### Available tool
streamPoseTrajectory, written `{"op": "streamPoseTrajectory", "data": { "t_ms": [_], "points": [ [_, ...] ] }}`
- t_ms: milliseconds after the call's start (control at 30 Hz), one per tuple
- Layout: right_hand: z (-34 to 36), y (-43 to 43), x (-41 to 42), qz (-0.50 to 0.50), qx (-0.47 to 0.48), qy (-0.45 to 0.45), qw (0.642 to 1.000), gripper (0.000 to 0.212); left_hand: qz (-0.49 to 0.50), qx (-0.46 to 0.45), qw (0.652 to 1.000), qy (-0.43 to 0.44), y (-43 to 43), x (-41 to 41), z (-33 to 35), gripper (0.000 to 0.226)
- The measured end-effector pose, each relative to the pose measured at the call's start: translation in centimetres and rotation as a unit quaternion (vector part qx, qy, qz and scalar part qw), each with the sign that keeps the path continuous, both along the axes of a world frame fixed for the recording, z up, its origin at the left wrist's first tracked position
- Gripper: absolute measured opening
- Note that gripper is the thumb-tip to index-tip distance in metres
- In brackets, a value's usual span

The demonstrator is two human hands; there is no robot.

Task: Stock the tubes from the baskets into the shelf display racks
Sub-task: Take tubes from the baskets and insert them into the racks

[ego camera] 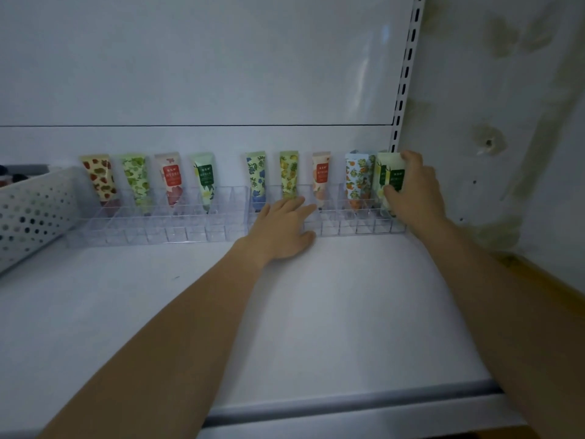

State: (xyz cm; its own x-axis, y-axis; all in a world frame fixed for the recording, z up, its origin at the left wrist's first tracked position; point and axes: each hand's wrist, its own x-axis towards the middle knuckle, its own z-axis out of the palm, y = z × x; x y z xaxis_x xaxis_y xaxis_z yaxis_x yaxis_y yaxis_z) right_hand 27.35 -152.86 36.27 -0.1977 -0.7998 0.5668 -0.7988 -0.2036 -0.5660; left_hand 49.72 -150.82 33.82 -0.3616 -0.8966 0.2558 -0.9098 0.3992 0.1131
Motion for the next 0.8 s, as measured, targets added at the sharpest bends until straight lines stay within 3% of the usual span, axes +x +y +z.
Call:
{"op": "streamPoseTrajectory", "data": {
  "t_ms": [200, 367, 467, 667, 800],
  "points": [
    [0.9, 1.5, 2.7, -0.054, -0.059, 0.098, 0.992, 0.067, 0.003, -0.048, 0.996, 0.074, 0.9, 0.0, 1.4, 0.05],
    [2.0, 3.5, 10.1, 0.096, -0.147, 0.179, 0.968, 0.05, 0.009, -0.08, 0.996, 0.044, 1.4, 6.4, 6.6, 0.047],
    [3.0, 4.5, 17.0, 0.189, -0.17, 0.205, 0.945, 0.038, 0.06, -0.091, 0.994, 0.018, 2.8, 13.7, 10.9, 0.043],
    [6.1, 6.0, 32.6, 0.366, -0.07, 0.265, 0.889, 0.034, 0.172, -0.041, 0.982, -0.06, 7.2, 30.1, 15.3, 0.041],
    [7.4, 6.9, 40.5, 0.421, 0.025, 0.267, 0.867, 0.038, 0.215, 0.013, 0.976, -0.034, 9.4, 38.5, 14.2, 0.051]
  ]
}}
